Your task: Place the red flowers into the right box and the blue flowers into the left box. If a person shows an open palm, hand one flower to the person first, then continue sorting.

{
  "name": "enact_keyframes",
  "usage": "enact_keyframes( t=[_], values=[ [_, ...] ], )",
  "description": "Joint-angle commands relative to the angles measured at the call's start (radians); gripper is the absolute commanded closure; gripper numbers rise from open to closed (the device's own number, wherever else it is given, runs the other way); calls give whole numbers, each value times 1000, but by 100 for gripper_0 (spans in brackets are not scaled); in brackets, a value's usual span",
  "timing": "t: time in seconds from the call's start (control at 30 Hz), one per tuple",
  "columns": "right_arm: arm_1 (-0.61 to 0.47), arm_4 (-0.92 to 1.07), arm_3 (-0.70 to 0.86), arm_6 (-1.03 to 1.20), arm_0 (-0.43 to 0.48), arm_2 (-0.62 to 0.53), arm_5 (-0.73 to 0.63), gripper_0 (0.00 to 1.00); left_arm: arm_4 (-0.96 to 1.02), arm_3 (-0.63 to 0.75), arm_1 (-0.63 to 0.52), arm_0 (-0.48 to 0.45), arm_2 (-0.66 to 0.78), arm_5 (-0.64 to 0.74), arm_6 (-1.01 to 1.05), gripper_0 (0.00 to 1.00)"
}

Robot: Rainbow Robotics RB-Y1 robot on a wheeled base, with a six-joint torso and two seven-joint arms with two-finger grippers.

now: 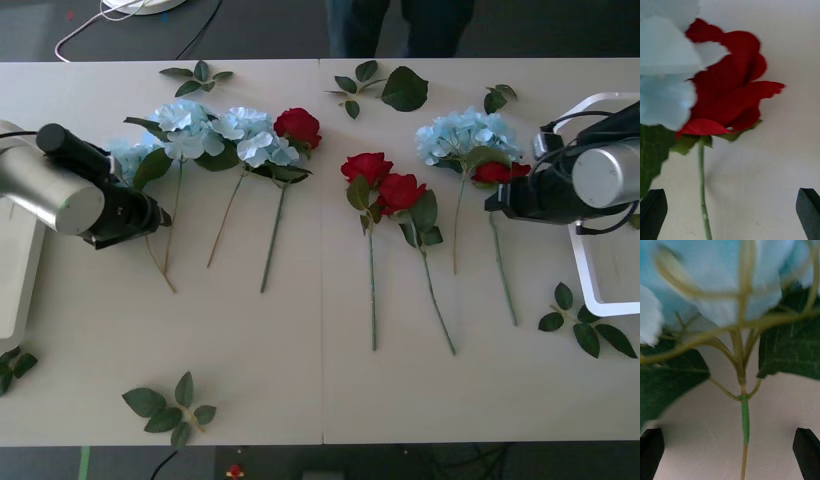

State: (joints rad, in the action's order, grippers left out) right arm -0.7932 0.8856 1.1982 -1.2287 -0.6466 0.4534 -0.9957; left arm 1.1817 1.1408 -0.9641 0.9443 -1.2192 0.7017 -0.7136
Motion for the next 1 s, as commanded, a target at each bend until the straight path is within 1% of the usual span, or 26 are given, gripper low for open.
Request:
enact_keyframes(
  t=[0.03, 0.17, 0.2, 0.23, 0.27, 0.3, 0.47, 0.5, 0.53, 0.57, 0.6, 0.63, 1.0],
  values=[
    [58, -43, -48, 15, -67, 4, 6, 0, -14, -13, 27, 47, -16, -15, 48, 0],
    [92, -74, -103, 11, -85, 5, 26, 0, -16, -15, 30, 47, -19, -15, 48, 0],
    [101, -80, -118, 9, -91, 5, 34, 0, -19, -15, 30, 47, -19, -15, 46, 6],
    [106, -85, -129, 9, -96, 7, 40, 0, -24, -16, 30, 47, -19, -15, 45, 27],
    [114, -90, -146, 9, -103, 11, 46, 0, -33, -16, 30, 47, -20, -15, 43, 74],
    [118, -93, -155, 9, -107, 13, 48, 0, -37, -16, 30, 47, -23, -15, 42, 100],
    [141, -106, -213, 14, -136, 51, 92, 0, -67, -24, 30, 47, -31, -15, 43, 100],
    [143, -106, -221, 15, -139, 64, 101, 8, -67, -24, 30, 47, -31, -15, 45, 100],
    [143, -105, -224, 18, -142, 79, 115, 34, -68, -26, 31, 47, -31, -15, 45, 100],
    [143, -103, -226, 20, -143, 88, 124, 69, -70, -27, 31, 47, -31, -15, 43, 100],
    [143, -102, -226, 23, -142, 88, 127, 83, -71, -27, 30, 47, -31, -15, 43, 100],
    [143, -100, -226, 25, -142, 88, 127, 100, -71, -29, 31, 47, -31, -15, 43, 100],
    [141, -93, -224, 28, -142, 88, 127, 100, -71, -35, 30, 47, -32, -15, 46, 100]
  ],
)
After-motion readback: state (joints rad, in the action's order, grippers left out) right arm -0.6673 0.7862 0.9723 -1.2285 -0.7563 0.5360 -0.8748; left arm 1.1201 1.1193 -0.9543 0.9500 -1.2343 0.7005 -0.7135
